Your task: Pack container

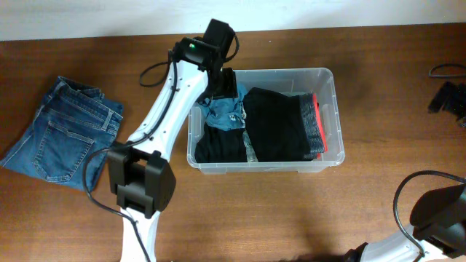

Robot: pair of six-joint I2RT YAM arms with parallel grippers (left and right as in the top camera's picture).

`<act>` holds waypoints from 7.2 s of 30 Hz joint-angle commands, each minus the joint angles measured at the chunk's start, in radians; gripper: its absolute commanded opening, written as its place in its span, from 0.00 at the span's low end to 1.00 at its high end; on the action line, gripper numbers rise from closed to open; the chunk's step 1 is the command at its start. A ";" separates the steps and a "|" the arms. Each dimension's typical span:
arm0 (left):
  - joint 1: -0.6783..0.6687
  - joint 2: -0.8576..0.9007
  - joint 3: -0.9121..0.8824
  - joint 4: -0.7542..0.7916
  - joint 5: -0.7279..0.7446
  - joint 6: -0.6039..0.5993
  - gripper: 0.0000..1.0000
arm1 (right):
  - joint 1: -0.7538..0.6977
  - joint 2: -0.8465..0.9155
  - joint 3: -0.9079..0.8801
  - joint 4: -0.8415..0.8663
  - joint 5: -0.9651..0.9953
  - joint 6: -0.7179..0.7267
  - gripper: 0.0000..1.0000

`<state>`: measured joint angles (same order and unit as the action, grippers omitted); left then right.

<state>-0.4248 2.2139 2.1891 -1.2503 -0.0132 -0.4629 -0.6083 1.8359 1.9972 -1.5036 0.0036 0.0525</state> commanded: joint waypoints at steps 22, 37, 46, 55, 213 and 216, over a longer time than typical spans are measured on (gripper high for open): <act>-0.014 0.151 0.004 0.046 -0.039 0.009 0.15 | -0.001 -0.011 0.017 0.000 0.009 0.008 0.98; 0.011 -0.001 0.120 -0.002 0.006 0.035 0.11 | -0.001 -0.011 0.017 0.000 0.009 0.008 0.98; 0.097 -0.224 0.157 -0.116 -0.160 0.035 0.18 | -0.001 -0.011 0.017 0.000 0.009 0.008 0.98; 0.305 -0.336 0.157 -0.294 -0.160 0.035 0.23 | -0.001 -0.011 0.017 0.000 0.008 0.008 0.98; 1.372 -0.400 -1.508 1.160 0.626 0.037 0.67 | -0.001 -0.011 0.017 0.000 0.009 0.008 0.98; 1.372 -0.400 -1.508 1.160 0.626 0.037 0.62 | -0.001 -0.011 0.017 0.000 0.009 0.008 0.98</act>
<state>0.9577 1.7576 0.7280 -0.0597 0.7082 -0.4229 -0.6083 1.8359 1.9972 -1.5036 0.0036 0.0528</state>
